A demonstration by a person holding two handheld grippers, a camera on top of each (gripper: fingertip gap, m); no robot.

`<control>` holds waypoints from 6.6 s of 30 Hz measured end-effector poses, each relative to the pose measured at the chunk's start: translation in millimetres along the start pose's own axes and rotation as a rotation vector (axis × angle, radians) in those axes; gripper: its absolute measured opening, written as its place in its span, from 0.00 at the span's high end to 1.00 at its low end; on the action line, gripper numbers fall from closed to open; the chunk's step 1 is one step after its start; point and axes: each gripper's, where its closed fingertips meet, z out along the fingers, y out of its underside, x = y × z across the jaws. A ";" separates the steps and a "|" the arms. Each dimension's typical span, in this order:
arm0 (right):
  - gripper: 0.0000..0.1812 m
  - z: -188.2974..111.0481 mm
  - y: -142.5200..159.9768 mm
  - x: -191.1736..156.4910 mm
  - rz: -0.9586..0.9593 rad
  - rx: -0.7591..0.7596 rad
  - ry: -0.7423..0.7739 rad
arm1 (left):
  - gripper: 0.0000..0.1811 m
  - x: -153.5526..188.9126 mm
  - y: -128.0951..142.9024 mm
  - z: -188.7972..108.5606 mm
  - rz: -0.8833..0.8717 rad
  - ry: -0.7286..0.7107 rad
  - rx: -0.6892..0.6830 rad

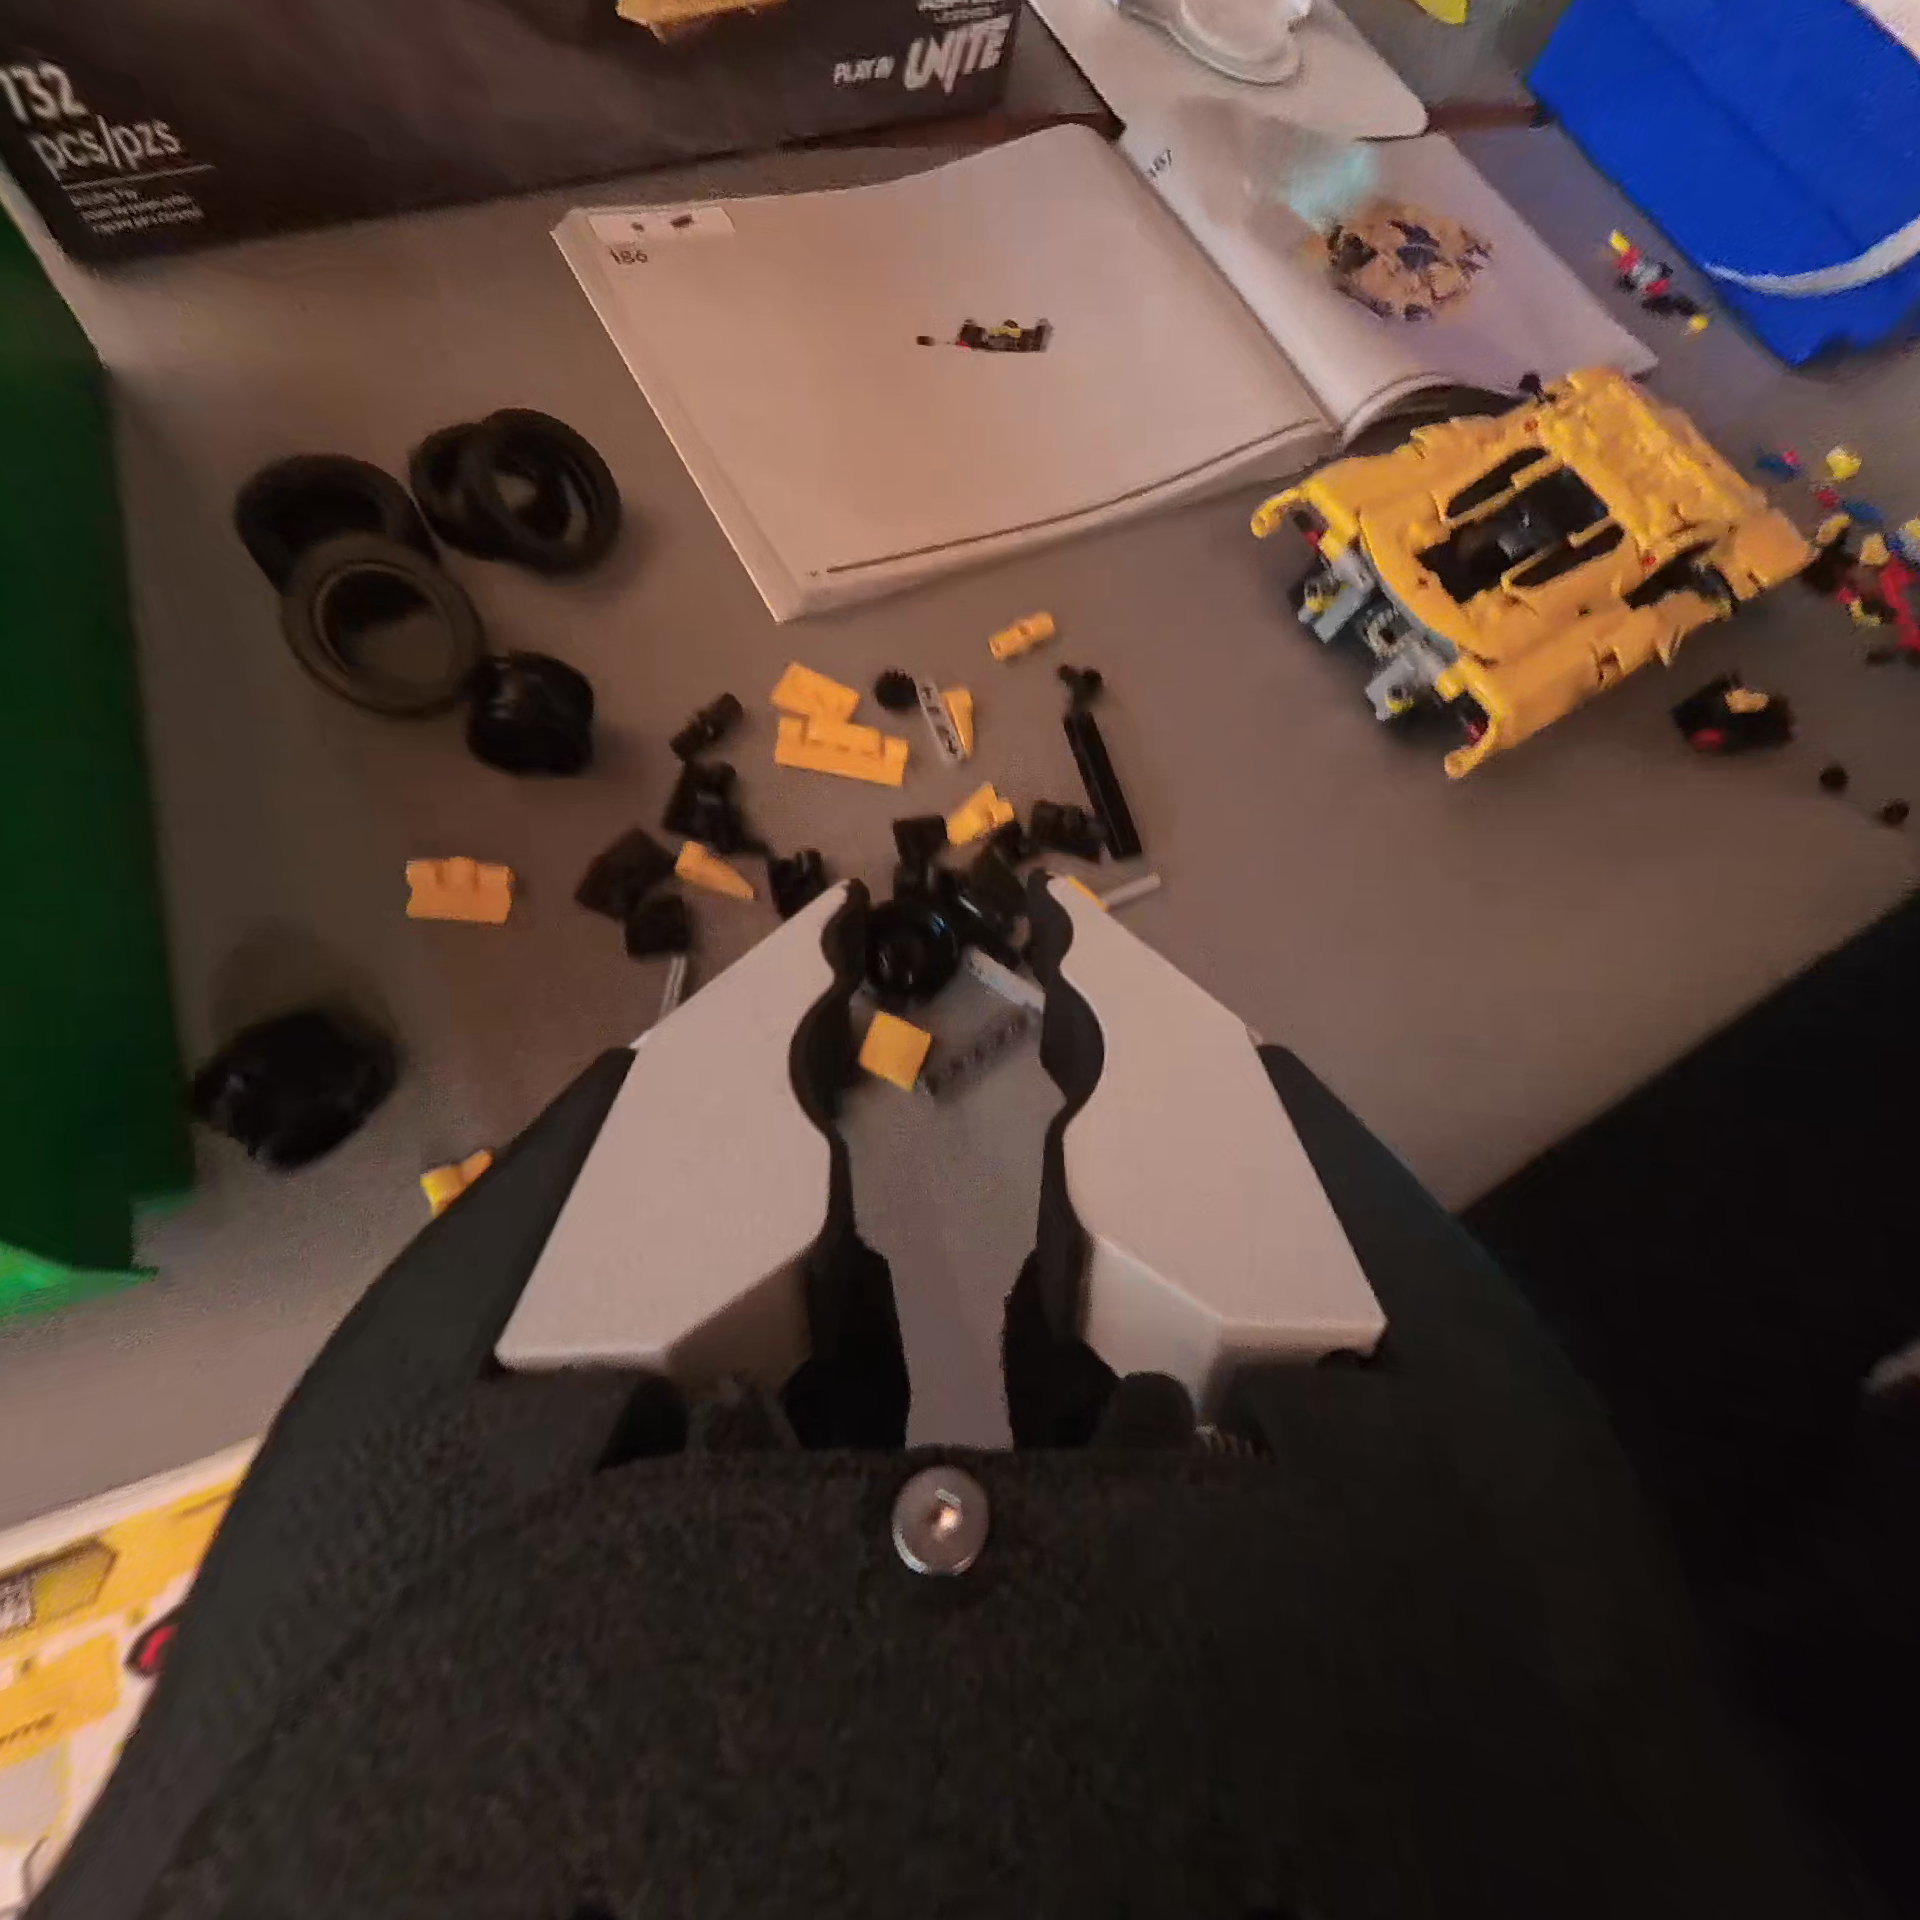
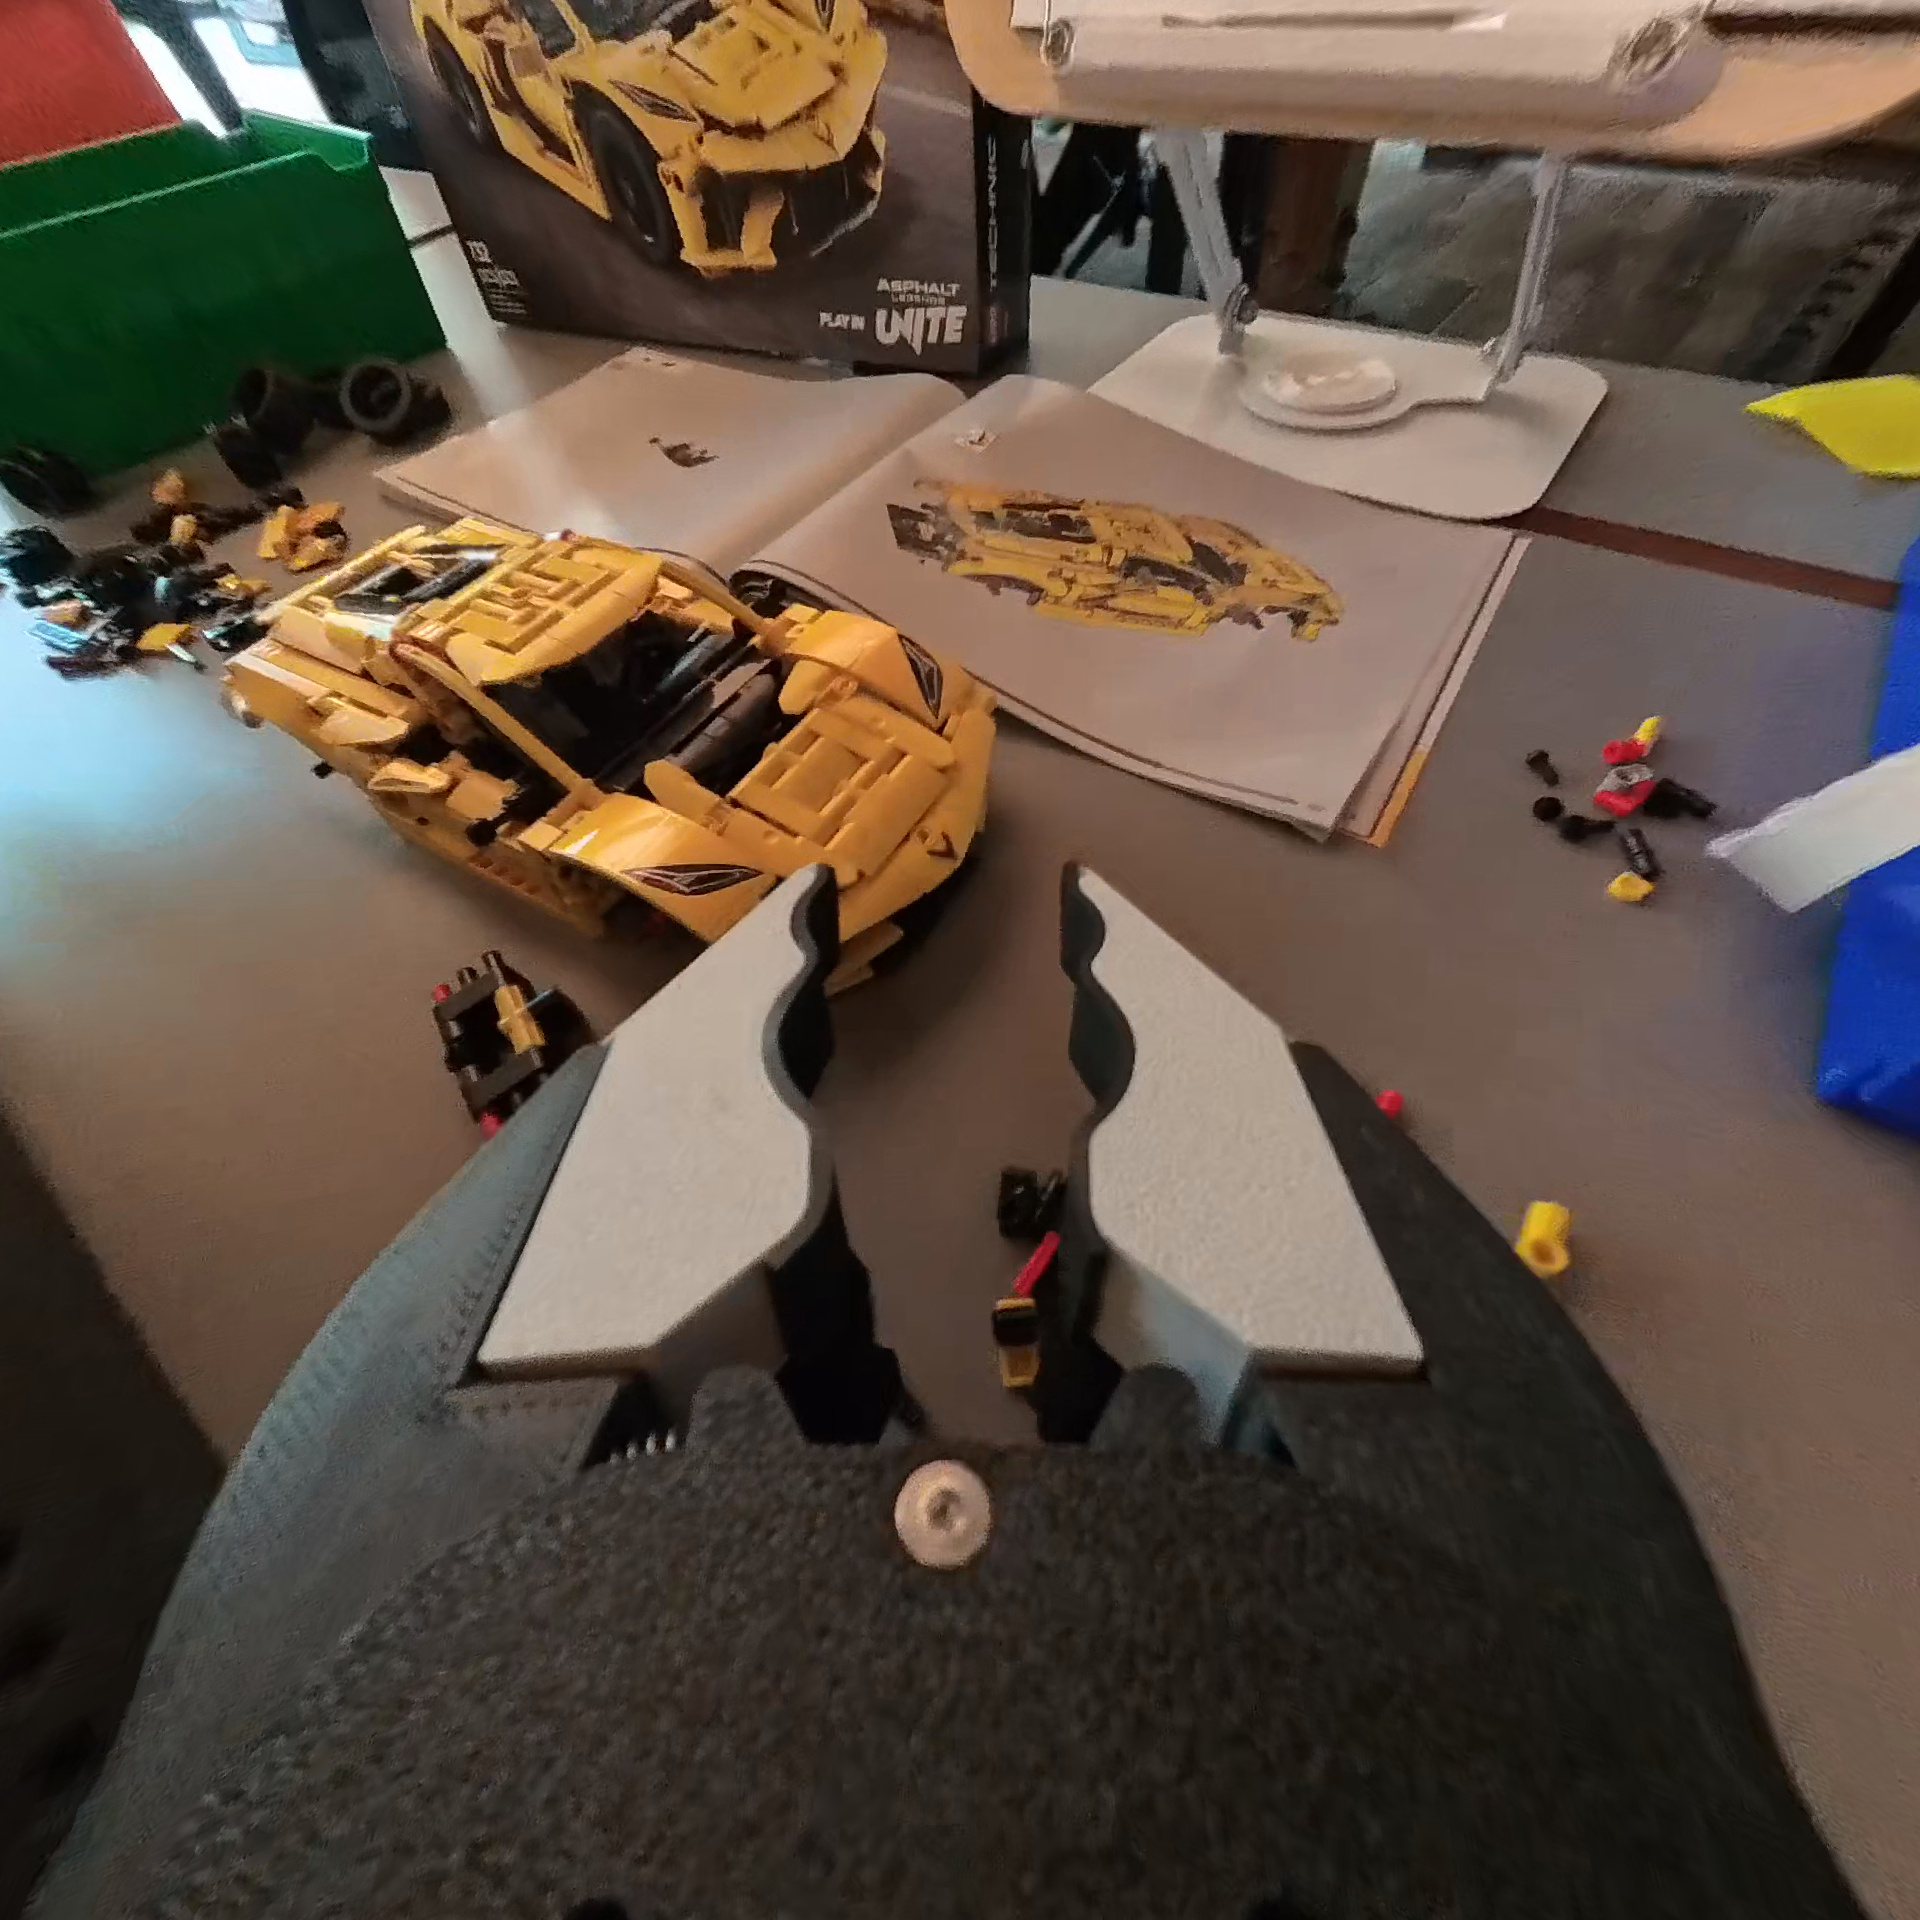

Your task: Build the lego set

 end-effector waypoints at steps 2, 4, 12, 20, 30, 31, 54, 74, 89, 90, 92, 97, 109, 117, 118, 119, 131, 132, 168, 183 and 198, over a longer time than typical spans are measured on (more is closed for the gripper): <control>0.77 0.1 6.4 -2.8 0.016 -0.013 -0.011 | 0.83 5.7 6.5 -6.6 0.012 0.010 0.034; 0.78 -0.7 10.1 -3.4 0.002 -0.020 0.001 | 0.83 9.4 15.5 -9.1 -0.003 0.031 0.031; 0.78 4.4 19.7 -5.0 -0.043 -0.065 0.022 | 0.83 9.8 27.2 -4.9 0.092 0.035 0.098; 0.80 6.7 23.2 -4.2 -0.056 -0.084 0.033 | 0.83 10.1 38.7 4.6 0.185 0.008 0.038; 0.81 5.5 24.7 -5.0 -0.060 -0.088 0.034 | 0.83 25.9 41.3 60.4 0.494 0.125 -0.229; 0.81 5.6 24.9 -5.1 -0.060 -0.089 0.034 | 0.83 22.4 44.8 62.7 0.539 0.143 -0.281; 0.84 5.1 30.2 -6.4 -0.063 -0.108 0.029 | 0.96 18.8 65.4 61.1 0.650 0.173 -0.550; 0.84 1.7 22.7 -8.2 -0.127 -0.064 0.057 | 0.96 336.4 58.0 143.6 0.678 0.747 -0.265; 0.86 0.7 18.4 -15.9 -0.147 -0.028 0.016 | 0.96 353.9 70.9 172.2 0.774 0.716 -0.300; 0.86 1.0 18.6 -15.8 -0.146 -0.031 0.013 | 0.96 353.5 70.6 172.3 0.773 0.715 -0.299; 0.86 1.0 19.1 -16.4 -0.140 -0.031 0.006 | 0.96 353.1 70.6 172.2 0.770 0.715 -0.299; 0.86 0.7 19.2 -15.8 -0.131 -0.030 0.004 | 0.95 352.5 71.7 170.7 0.776 0.708 -0.297; 0.86 2.7 22.9 -15.1 -0.136 -0.048 0.008 | 0.87 229.7 -5.4 95.2 0.292 0.517 0.050; 0.86 3.6 24.3 -15.3 -0.142 -0.057 0.009 | 0.87 64.7 18.7 32.8 0.249 0.017 -0.052; 0.86 3.7 24.6 -15.1 -0.142 -0.059 0.011 | 0.87 53.8 23.0 28.9 0.230 -0.010 -0.071; 0.86 3.6 24.7 -15.0 -0.144 -0.059 0.012 | 0.87 45.4 26.3 25.9 0.214 -0.030 -0.087; 0.86 3.4 25.1 -15.0 -0.133 -0.065 0.008 | 0.86 -30.4 50.8 -1.7 0.171 -0.143 -0.257; 0.86 3.4 25.3 -15.1 -0.133 -0.066 0.008 | 0.86 -32.1 54.2 0.8 0.167 -0.141 -0.271; 0.87 5.7 30.3 -14.9 -0.139 -0.092 0.007 | 0.90 -38.0 70.1 28.2 0.255 -0.124 -0.392; 0.87 5.3 30.1 -15.8 -0.144 -0.089 0.006 | 0.98 -38.3 66.3 22.3 0.227 -0.141 -0.395; 0.87 7.0 32.0 -18.1 -0.151 -0.099 -0.006 | 0.86 -33.8 61.8 25.4 -0.279 -0.379 -0.268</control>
